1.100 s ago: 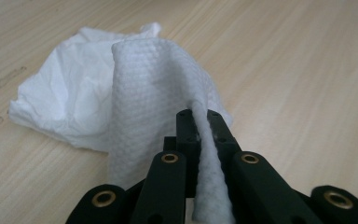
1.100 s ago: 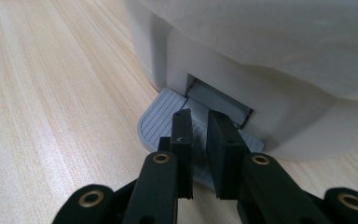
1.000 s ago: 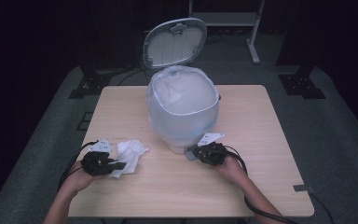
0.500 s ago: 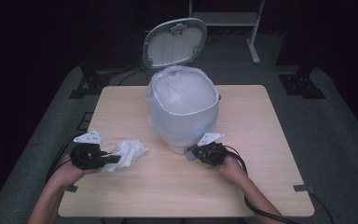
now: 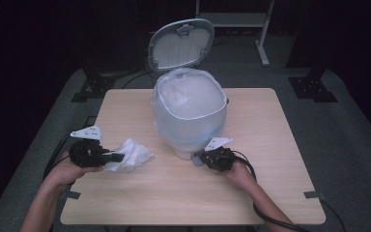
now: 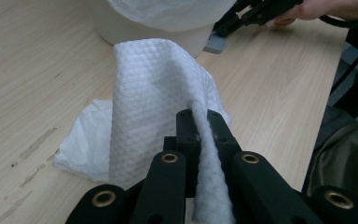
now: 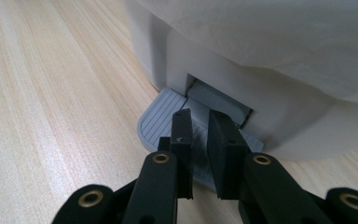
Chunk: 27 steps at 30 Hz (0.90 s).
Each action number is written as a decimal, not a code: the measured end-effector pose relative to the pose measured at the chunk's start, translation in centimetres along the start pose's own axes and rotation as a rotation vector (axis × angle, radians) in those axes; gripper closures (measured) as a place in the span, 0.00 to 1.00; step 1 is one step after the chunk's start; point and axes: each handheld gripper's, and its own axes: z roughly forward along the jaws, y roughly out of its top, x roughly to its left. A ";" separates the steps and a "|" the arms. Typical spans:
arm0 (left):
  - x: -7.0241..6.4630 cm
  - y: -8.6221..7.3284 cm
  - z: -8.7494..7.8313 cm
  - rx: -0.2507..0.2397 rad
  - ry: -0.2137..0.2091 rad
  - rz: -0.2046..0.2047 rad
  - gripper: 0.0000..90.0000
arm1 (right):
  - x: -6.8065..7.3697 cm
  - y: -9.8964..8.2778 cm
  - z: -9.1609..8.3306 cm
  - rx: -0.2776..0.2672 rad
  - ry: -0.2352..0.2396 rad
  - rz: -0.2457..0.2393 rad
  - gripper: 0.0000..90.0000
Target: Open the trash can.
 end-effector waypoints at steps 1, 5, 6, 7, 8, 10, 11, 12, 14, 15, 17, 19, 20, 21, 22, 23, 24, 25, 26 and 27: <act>0.0 0.1 -0.1 -0.001 0.002 0.000 0.96 | 0.0 0.0 0.0 0.000 0.000 0.001 0.89; 0.0 0.4 -0.4 0.003 -0.006 0.004 0.96 | 0.0 0.0 0.0 0.000 -0.001 -0.001 0.89; 0.0 0.5 -0.4 0.006 -0.009 0.004 0.96 | 0.0 0.0 0.0 0.000 -0.001 -0.002 0.89; 0.0 0.7 -0.5 0.007 -0.007 0.006 0.96 | 0.0 0.0 0.0 0.000 -0.001 -0.002 0.89; 0.0 0.8 -0.6 0.006 -0.008 0.004 0.96 | 0.0 0.0 0.0 0.000 -0.001 -0.001 0.89; 0.0 1.1 -0.8 0.007 -0.005 0.005 0.96 | 0.0 0.0 0.0 0.000 0.000 0.000 0.89; -0.1 1.3 -0.8 0.010 0.001 0.004 0.96 | 0.0 0.0 0.0 0.000 0.000 0.001 0.89; -0.1 1.4 -0.9 0.010 0.003 0.002 0.96 | 0.0 0.0 0.0 0.000 -0.001 0.002 0.89; -0.1 1.9 -1.1 0.017 0.010 0.001 0.96 | 0.0 0.0 0.0 0.000 0.000 0.003 0.89; -0.1 1.9 -1.1 0.017 0.010 0.001 0.96 | 0.0 0.0 0.0 0.000 0.000 0.003 0.89; 0.0 2.3 -1.2 0.014 0.005 0.004 0.96 | 0.0 0.0 0.0 0.001 0.003 0.004 0.89; -0.1 2.5 -1.3 0.009 0.002 -0.001 0.96 | 0.0 0.0 0.0 0.000 0.004 0.006 0.89; 0.0 2.7 -1.3 0.006 -0.001 0.003 0.96 | -0.1 0.0 0.0 -0.001 0.005 0.007 0.89; 0.0 2.9 -1.4 0.006 -0.004 0.002 0.96 | -0.1 0.0 0.0 0.001 0.007 0.007 0.89; 0.0 3.0 -1.4 0.005 -0.008 0.002 0.96 | -0.1 0.0 0.0 0.001 0.009 0.008 0.89; 0.0 3.1 -1.4 0.006 -0.009 0.001 0.96 | -0.1 0.0 0.0 0.001 0.009 0.008 0.89; 0.0 3.2 -1.4 0.006 -0.008 -0.002 0.96 | -0.1 0.0 0.0 0.001 0.011 0.008 0.89; 0.1 3.4 -1.5 0.004 -0.011 0.000 0.96 | -0.1 0.0 0.0 0.001 0.011 0.010 0.89; 0.1 3.5 -1.5 0.001 -0.012 0.000 0.96 | -0.1 0.0 0.0 0.000 0.011 0.009 0.89; 0.1 3.7 -1.7 -0.002 -0.013 0.003 0.96 | -0.1 0.0 0.0 0.000 0.011 0.009 0.89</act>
